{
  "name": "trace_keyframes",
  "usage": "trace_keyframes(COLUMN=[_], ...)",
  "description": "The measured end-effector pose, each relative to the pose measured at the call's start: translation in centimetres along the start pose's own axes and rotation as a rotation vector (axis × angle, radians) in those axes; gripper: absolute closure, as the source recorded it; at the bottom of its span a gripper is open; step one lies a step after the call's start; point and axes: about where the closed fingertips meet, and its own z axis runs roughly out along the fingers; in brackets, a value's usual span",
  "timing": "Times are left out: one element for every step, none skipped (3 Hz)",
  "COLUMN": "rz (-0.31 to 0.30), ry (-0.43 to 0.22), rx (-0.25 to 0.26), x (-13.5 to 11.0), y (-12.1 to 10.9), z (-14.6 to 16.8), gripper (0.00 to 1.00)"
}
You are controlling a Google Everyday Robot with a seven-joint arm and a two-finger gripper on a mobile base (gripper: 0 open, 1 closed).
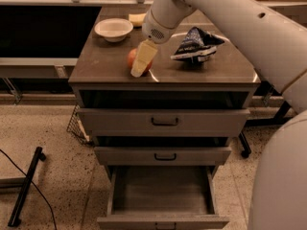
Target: Place apple into bottom drawer
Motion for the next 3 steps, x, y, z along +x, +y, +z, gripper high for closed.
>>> trace_keyframes(rz=[0.013, 0.048, 0.064], ry=[-0.011, -0.047, -0.059], rx=[-0.017, -0.027, -0.035], x=[-0.1, -0.5, -0.7], y=[0.0, -0.4, -0.6], z=[0.5, 1.2, 1.7], gripper=[0.00, 0.00, 0.00])
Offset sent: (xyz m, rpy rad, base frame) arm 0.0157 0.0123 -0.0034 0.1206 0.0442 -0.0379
